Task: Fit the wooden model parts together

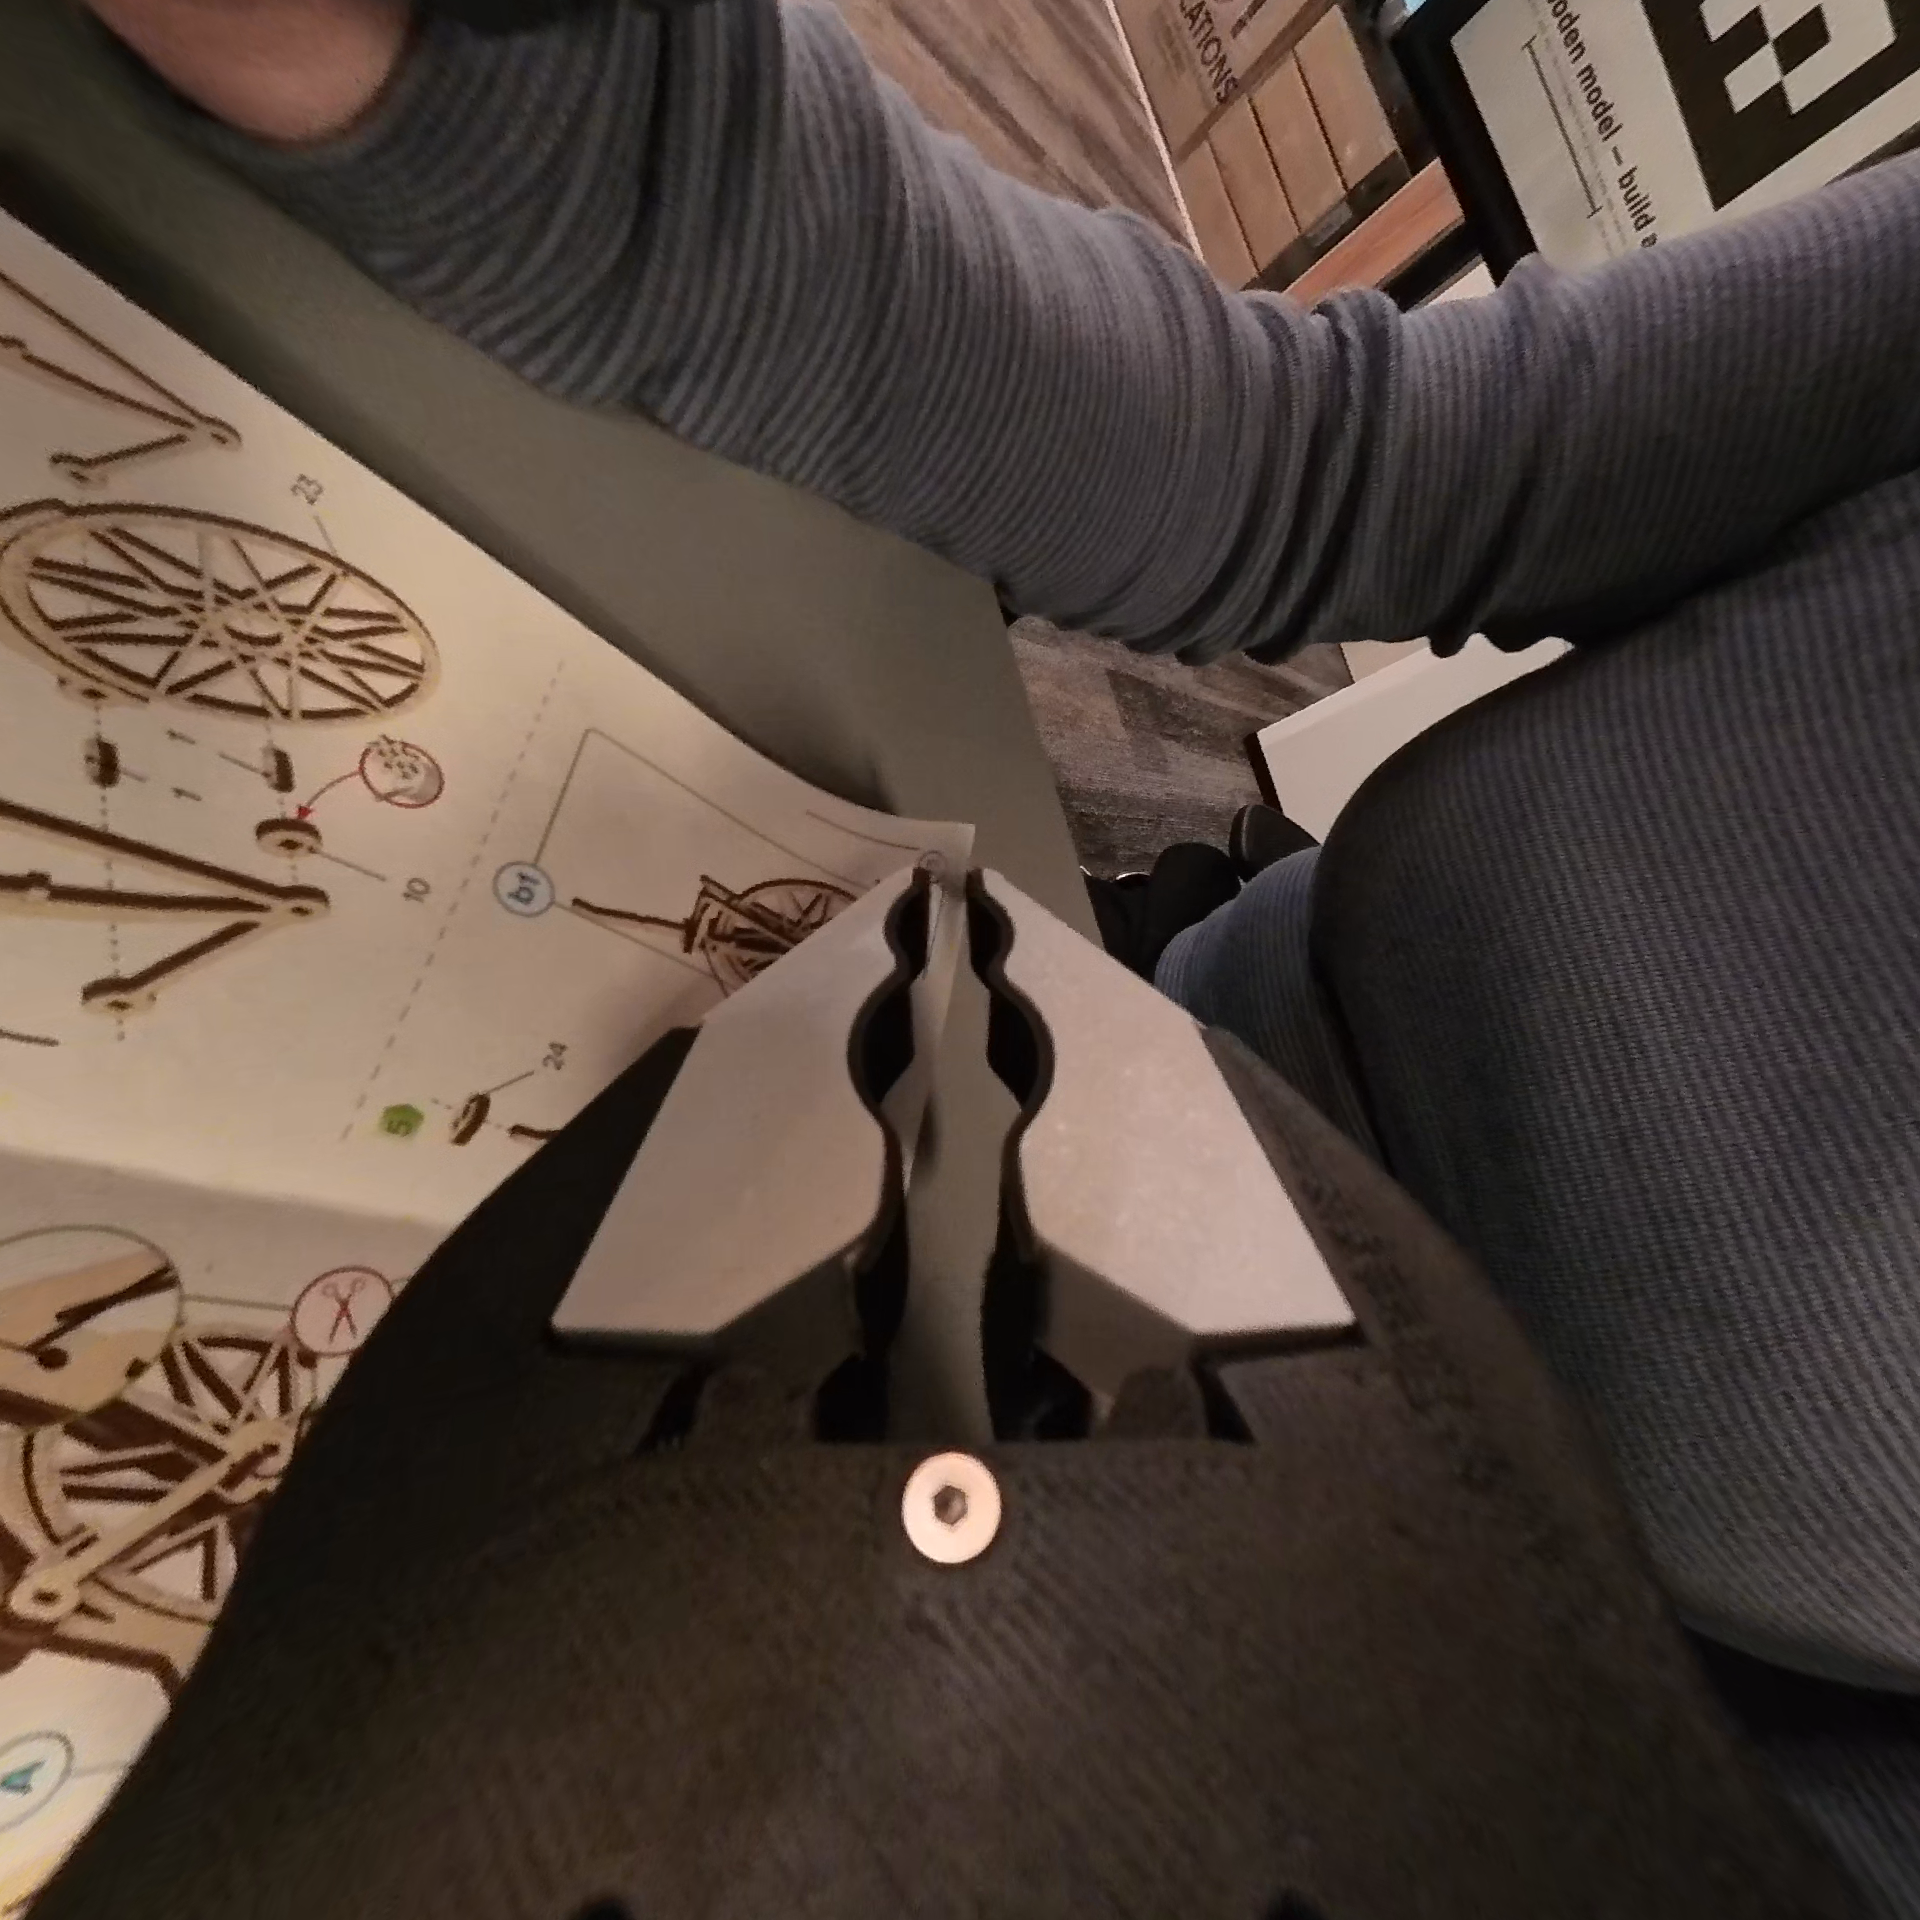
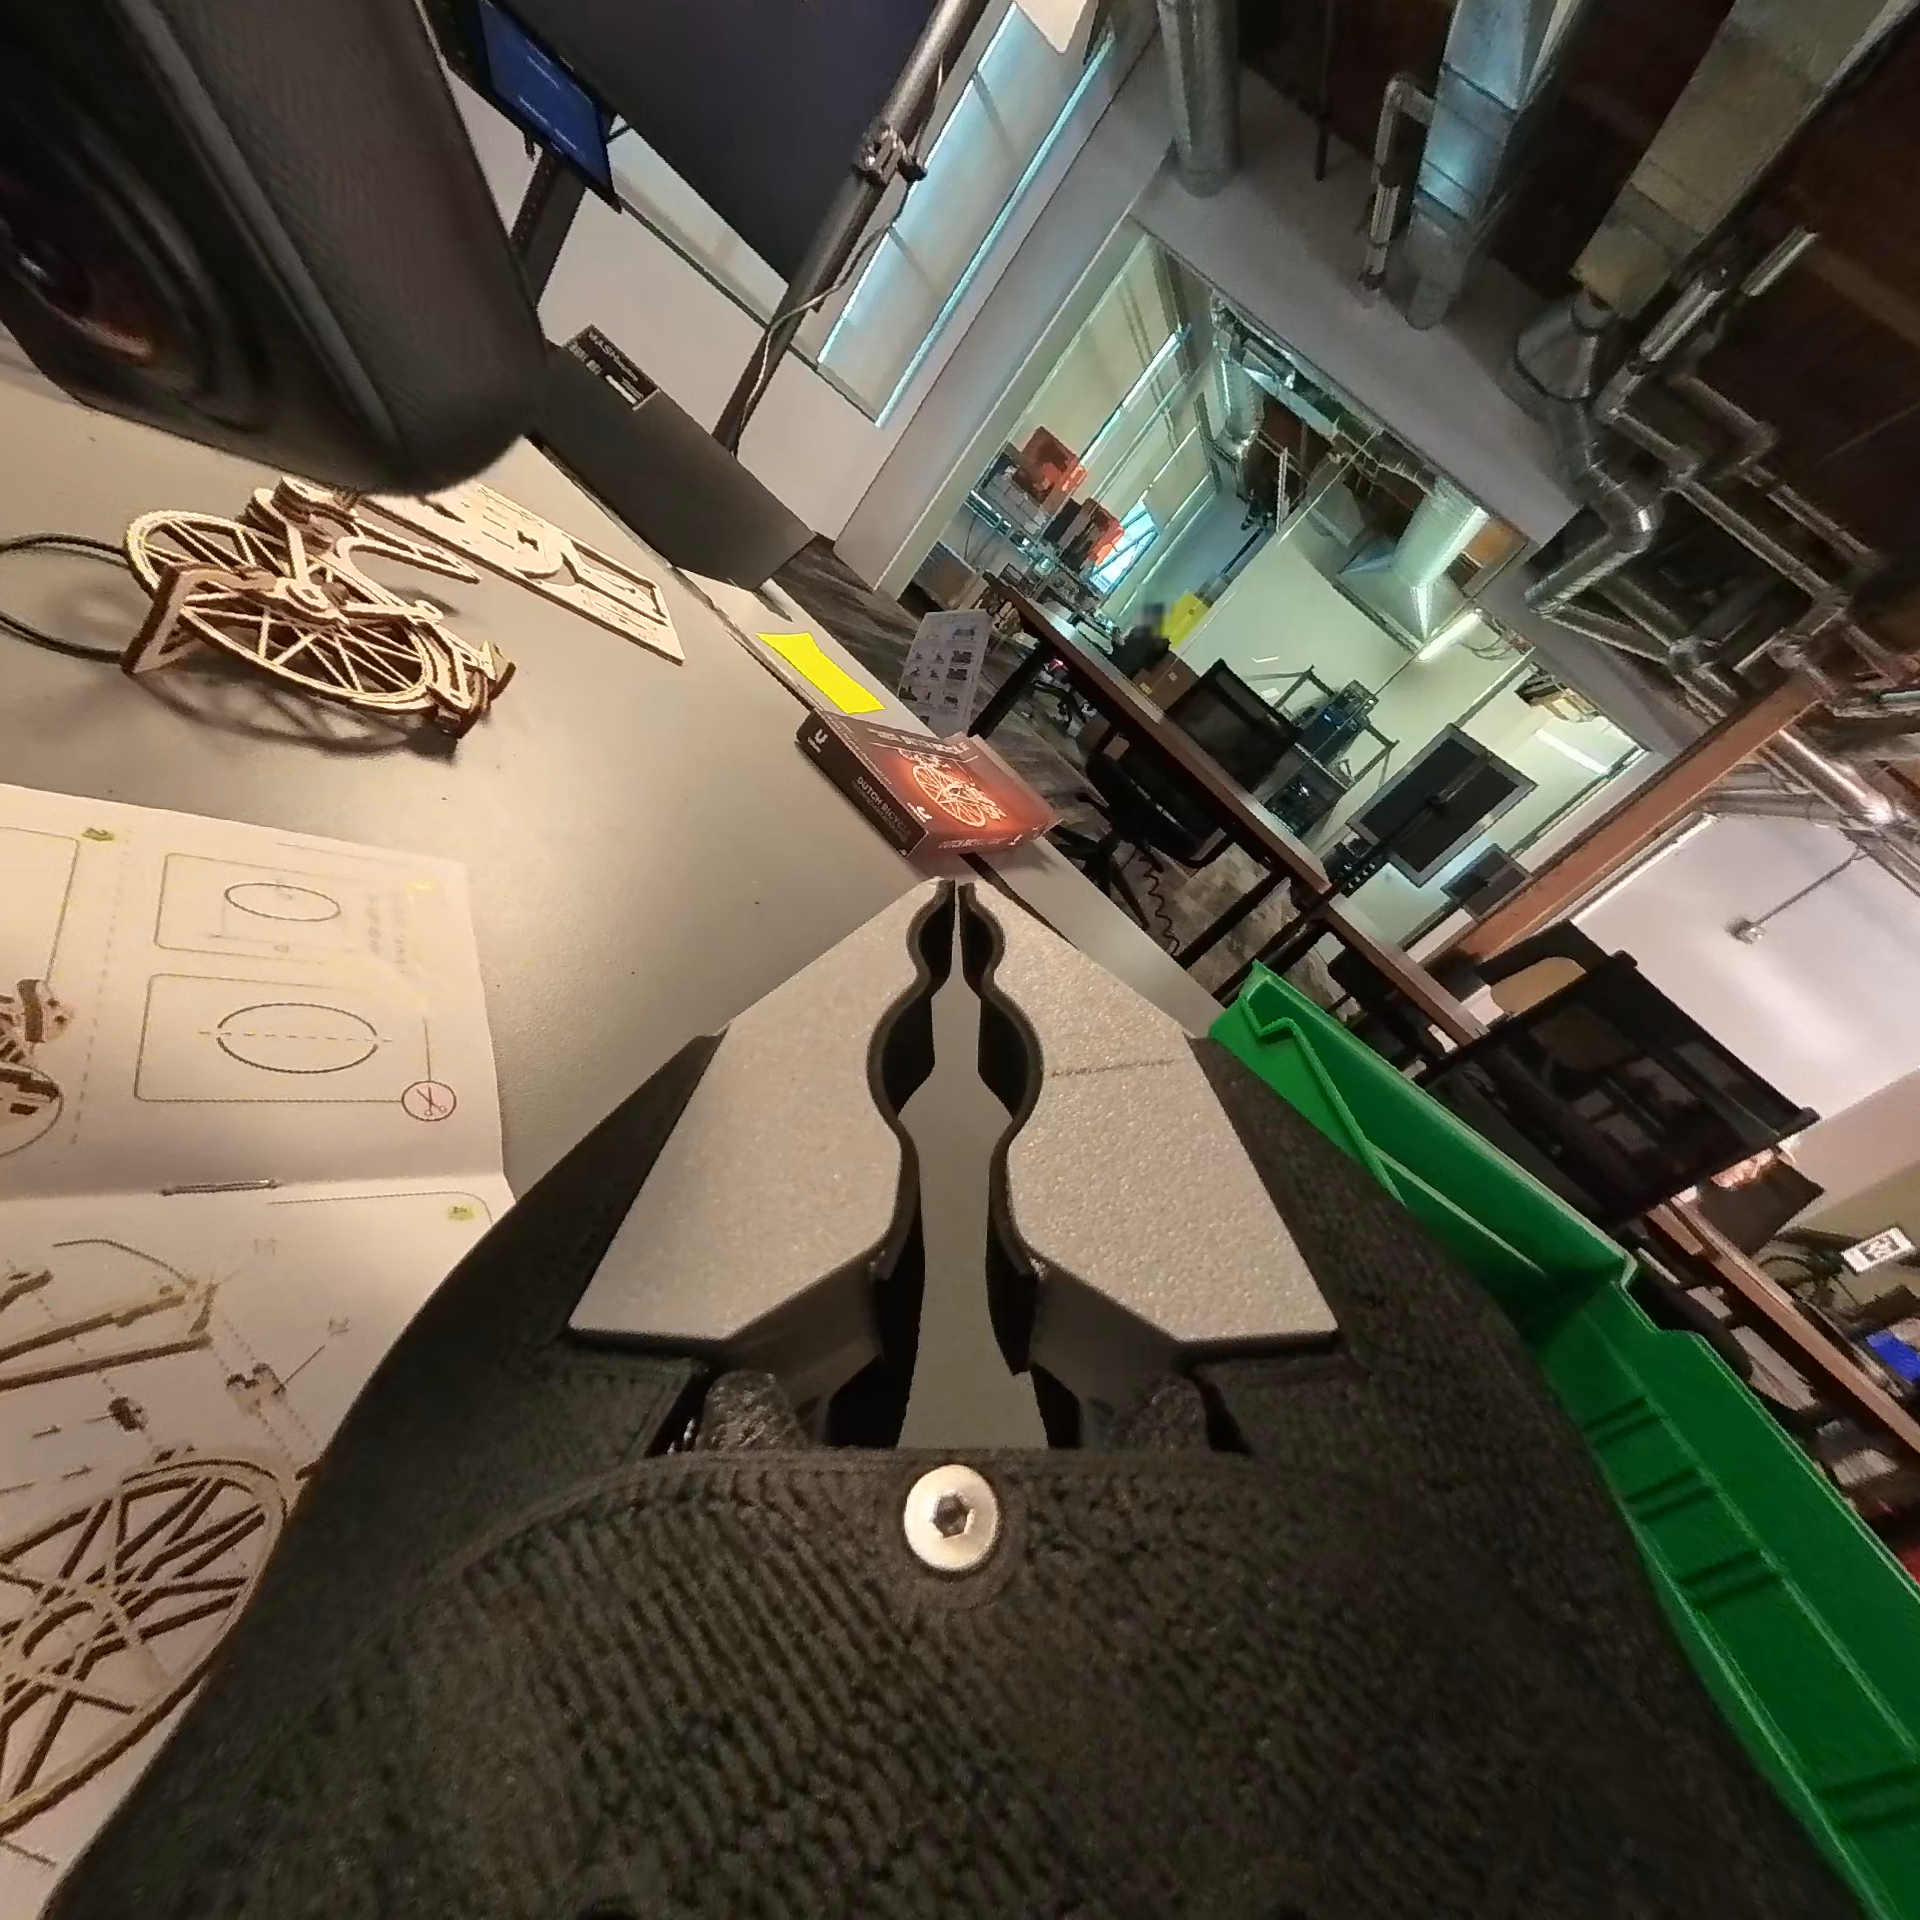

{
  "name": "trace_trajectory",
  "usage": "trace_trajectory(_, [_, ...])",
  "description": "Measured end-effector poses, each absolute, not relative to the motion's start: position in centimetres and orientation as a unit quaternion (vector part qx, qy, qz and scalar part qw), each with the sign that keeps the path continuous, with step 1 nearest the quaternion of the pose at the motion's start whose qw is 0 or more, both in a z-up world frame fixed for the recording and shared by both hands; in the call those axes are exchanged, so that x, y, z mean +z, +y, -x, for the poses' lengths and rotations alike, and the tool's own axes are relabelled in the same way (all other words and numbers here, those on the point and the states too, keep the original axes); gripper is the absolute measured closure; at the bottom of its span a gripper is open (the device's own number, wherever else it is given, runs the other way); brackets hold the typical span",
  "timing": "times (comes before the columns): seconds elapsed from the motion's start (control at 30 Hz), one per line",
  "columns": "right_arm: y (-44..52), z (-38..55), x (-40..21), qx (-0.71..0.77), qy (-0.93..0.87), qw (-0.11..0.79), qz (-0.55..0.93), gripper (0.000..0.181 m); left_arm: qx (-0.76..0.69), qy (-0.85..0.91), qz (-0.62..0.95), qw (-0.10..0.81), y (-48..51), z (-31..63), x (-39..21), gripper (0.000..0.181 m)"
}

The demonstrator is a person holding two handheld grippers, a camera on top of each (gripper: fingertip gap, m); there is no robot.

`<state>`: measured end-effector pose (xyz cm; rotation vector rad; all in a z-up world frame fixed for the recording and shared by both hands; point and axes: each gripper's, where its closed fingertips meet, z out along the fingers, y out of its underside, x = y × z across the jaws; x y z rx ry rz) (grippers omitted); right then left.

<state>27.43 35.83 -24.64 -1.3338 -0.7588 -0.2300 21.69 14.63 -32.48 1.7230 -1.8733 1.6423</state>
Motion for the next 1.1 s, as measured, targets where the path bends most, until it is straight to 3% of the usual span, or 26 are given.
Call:
trace_trajectory(0.57, [36.0,-27.4,-24.7,-0.102,-0.343,0.714,0.602,0.181,0.544,-0.619,-0.564,0.055,14.3,-21.7,-32.4,0.173])
trace_trajectory(0.83, [35.7,-27.7,-24.1,-0.114,-0.337,0.723,0.593,0.181,0.536,-0.617,-0.573,0.055,14.4,-21.8,-32.7,0.181])
trace_trajectory(1.0, [32.0,-28.8,-22.1,-0.160,-0.312,0.736,0.579,0.181,0.541,-0.614,-0.572,0.059,14.4,-21.8,-32.6,0.181])
trace_trajectory(1.1, [27.1,-27.1,-22.5,-0.089,-0.328,0.709,0.618,0.181,0.546,-0.612,-0.569,0.061,14.3,-21.8,-32.5,0.181])
